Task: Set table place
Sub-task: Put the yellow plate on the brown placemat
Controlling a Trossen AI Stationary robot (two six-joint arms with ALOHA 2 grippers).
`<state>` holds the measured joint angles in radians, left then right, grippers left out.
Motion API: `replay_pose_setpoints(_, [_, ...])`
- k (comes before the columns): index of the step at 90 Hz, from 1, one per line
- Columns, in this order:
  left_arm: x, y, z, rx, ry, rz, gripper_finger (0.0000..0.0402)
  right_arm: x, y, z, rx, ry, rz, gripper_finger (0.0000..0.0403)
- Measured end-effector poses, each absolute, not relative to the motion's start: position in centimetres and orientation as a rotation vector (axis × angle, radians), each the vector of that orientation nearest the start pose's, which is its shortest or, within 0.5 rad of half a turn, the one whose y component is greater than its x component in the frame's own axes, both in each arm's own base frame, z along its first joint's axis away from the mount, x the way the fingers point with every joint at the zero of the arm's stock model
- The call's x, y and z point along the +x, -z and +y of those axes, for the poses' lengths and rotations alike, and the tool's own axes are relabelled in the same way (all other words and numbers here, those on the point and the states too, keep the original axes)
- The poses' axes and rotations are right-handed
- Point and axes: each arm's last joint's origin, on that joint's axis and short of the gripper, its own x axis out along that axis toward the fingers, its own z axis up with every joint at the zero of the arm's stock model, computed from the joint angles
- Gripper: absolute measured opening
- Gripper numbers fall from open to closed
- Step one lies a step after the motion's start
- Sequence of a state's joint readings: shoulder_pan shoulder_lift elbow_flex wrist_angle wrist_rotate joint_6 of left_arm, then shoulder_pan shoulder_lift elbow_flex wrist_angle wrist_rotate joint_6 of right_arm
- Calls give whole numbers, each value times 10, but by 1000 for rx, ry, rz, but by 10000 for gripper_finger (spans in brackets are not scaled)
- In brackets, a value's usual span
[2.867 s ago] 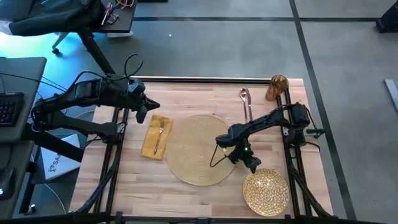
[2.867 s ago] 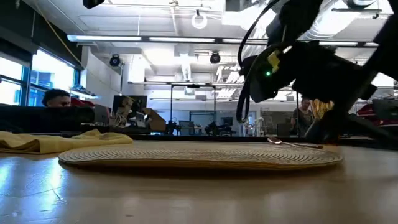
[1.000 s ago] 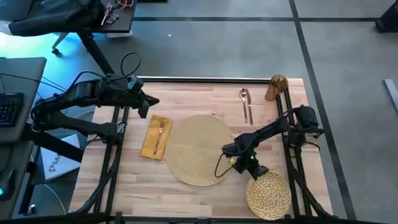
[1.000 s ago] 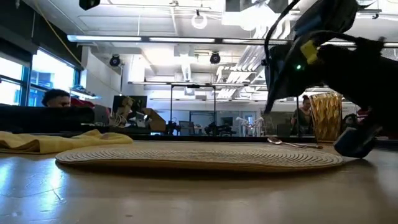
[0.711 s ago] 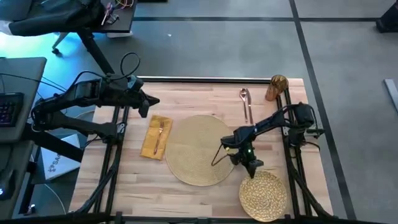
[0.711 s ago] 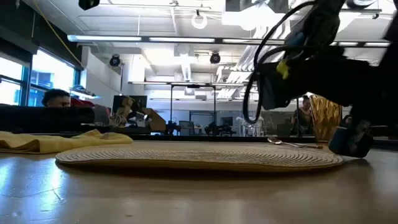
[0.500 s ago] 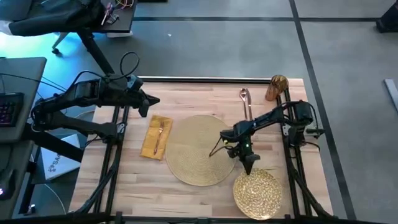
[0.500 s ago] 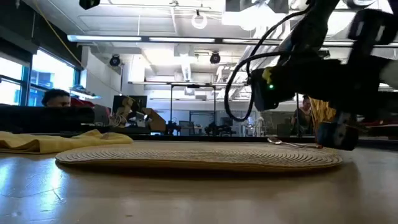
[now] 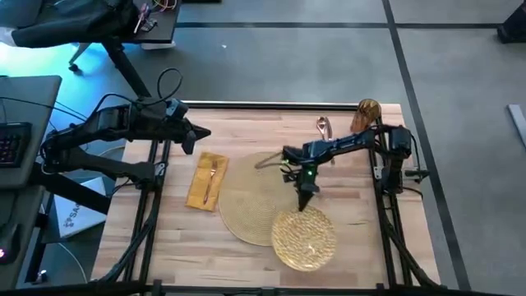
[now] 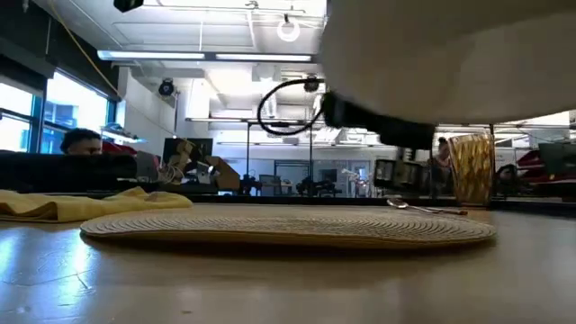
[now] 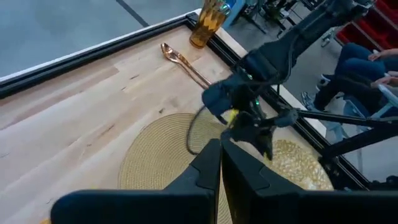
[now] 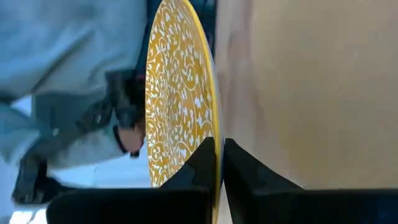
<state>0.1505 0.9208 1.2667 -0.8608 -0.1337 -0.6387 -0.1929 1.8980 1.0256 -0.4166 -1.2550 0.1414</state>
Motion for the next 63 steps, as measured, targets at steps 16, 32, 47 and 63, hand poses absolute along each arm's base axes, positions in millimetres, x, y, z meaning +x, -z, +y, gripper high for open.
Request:
replay_pose_setpoints(16, [148, -408, 27, -599, -435, 398, 0, 343, -141, -63, 1098, -561, 1028, 0])
replay_pose_setpoints(32, [143, -409, 27, -565, -467, 377, 0, 345, -155, -90, 1182, -281, 939, 0])
replay_pose_setpoints(47, [139, -411, 27, -559, -479, 360, 0, 323, -150, -98, 1251, -76, 880, 0])
replay_pose_setpoints(63, [136, -412, 27, -550, -499, 347, 0, 297, -145, -74, 1338, -12, 714, 0])
